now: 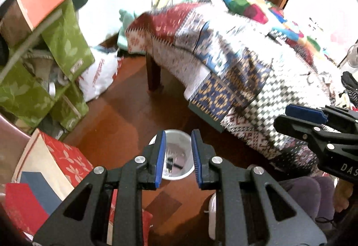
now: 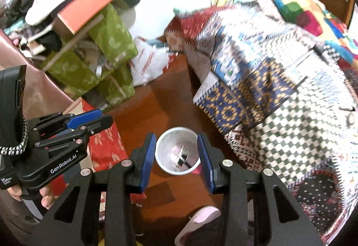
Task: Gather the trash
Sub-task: 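Open both tools to drop the pen and the razor into the bin, then move both tools back over the quilt toward the remaining items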
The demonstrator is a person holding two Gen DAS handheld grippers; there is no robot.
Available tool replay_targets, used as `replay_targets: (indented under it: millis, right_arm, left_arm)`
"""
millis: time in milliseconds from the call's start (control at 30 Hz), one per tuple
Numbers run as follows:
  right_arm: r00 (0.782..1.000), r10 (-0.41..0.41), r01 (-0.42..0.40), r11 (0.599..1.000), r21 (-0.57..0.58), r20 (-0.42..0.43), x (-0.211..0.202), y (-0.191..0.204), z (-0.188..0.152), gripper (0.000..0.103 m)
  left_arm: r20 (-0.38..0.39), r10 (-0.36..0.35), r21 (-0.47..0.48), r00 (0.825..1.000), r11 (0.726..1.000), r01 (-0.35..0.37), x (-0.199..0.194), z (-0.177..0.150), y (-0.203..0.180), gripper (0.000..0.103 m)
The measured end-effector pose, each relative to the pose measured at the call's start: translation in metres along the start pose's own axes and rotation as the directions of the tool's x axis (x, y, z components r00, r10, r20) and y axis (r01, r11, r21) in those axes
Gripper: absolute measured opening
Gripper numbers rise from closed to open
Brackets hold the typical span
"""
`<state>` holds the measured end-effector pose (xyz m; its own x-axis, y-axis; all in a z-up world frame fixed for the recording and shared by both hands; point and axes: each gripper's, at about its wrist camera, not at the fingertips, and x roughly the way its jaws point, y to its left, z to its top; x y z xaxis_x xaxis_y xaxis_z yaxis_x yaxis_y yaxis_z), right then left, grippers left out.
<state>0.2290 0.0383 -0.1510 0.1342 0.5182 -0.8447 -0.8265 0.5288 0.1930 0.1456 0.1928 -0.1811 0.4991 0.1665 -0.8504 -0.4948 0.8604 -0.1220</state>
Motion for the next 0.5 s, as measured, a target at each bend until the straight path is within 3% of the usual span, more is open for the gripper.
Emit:
replay_targets:
  millis: [233,500]
  right_arm:
    - [0.987,-0.046,0.046,0.999,0.008,0.152,-0.068,-0.012,-0.006,0.035]
    - [0.956,-0.107,0.095,0.994,0.055,0.274,-0.129,-0.043,-0.018,0.035]
  left_arm:
    - [0.131,-0.022,0.044,0.991,0.999,0.016,-0.05,0.015,-0.038,0.022]
    - [0.273,-0.092,0.108,0.958,0.992,0.065,-0.099,0.032,-0.1,0.032]
